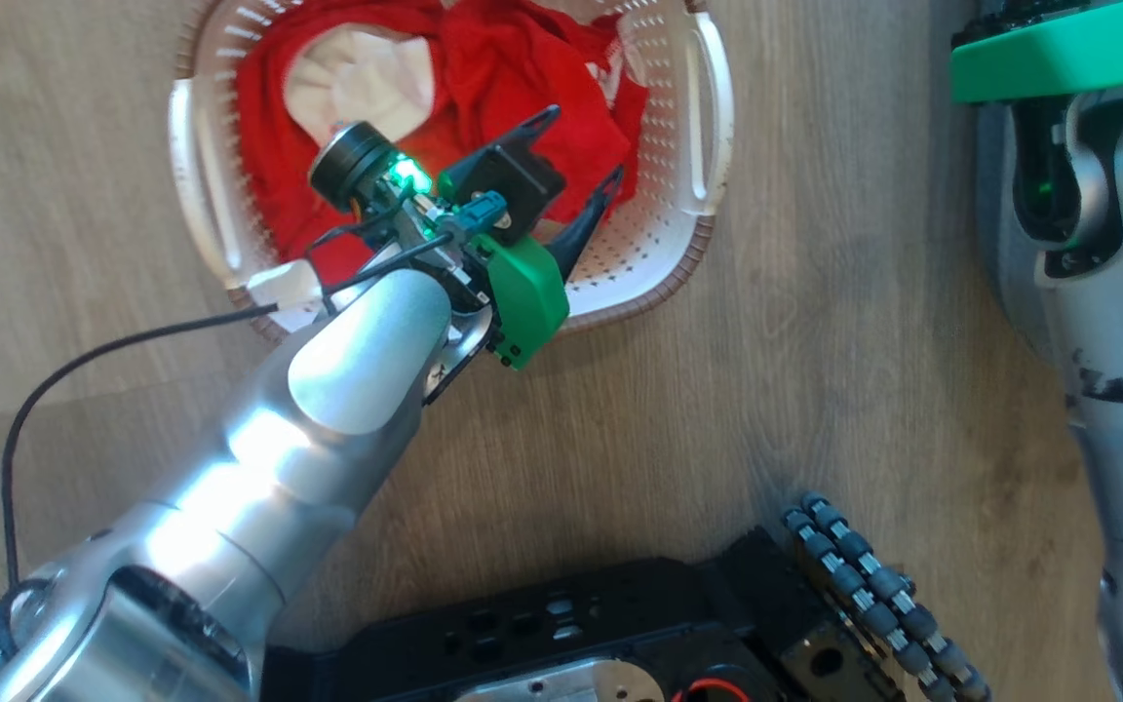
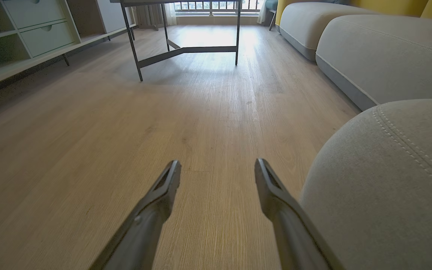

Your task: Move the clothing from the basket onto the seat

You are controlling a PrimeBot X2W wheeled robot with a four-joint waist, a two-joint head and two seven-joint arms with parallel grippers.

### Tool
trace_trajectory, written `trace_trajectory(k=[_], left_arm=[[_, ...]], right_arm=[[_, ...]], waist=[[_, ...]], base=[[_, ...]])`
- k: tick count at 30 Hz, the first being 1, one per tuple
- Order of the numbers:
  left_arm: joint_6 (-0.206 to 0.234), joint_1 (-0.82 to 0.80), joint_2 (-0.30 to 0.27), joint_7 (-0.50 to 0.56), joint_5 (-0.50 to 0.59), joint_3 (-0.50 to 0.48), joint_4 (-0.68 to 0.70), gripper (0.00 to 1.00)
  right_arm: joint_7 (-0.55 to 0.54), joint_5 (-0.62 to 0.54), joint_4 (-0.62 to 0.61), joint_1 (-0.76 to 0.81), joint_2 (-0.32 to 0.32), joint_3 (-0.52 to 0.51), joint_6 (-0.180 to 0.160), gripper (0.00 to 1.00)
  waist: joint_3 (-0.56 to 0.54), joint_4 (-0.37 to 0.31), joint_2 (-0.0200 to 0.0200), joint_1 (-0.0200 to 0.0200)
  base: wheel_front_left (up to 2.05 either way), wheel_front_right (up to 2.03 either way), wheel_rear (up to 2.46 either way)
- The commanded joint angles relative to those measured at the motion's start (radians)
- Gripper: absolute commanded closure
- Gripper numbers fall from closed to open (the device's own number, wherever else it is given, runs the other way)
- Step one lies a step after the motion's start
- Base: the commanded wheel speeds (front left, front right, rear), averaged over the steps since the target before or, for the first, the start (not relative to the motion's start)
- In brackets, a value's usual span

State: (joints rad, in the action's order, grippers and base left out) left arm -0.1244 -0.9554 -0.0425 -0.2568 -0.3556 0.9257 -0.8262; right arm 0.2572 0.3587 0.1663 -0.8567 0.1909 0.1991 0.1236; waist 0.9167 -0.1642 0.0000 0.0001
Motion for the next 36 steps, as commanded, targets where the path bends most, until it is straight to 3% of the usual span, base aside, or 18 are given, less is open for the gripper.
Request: trace_trajectory(k=[1, 20, 27, 36], left_arm=[[-0.006, -0.009, -0.008, -0.005, -0.025, 0.016, 0.008, 0.0], [-0.006, -0.146, -0.008, -0.003, -0.26, 0.219, -0.154, 0.0], [-0.006, -0.179, -0.008, 0.001, -0.3, 0.256, -0.237, 0.0], [0.047, -0.209, -0.008, 0.017, -0.28, 0.293, -0.334, 0.0]], right_arm=[[0.005, -0.002, -0.034, 0.017, -0.015, 0.008, 0.007, 0.0], [0.005, 0.009, -0.038, 0.012, -0.075, 0.016, 0.007, 0.0], [0.005, 0.014, -0.039, 0.011, -0.086, 0.014, 0.007, 0.0], [0.005, 0.015, -0.037, 0.015, -0.096, 0.005, 0.007, 0.0]], waist=[[0.02, -0.021, 0.0, -0.0001], [0.094, -0.1, 0.0, -0.0001], [0.114, -0.118, 0.0, -0.0001], [0.135, -0.127, 0.0, -0.0001]], base=[[0.0, 0.0, 0.0], [0.0, 0.0, 0.0], [0.0, 0.0, 0.0], [0.0, 0.0, 0.0]])
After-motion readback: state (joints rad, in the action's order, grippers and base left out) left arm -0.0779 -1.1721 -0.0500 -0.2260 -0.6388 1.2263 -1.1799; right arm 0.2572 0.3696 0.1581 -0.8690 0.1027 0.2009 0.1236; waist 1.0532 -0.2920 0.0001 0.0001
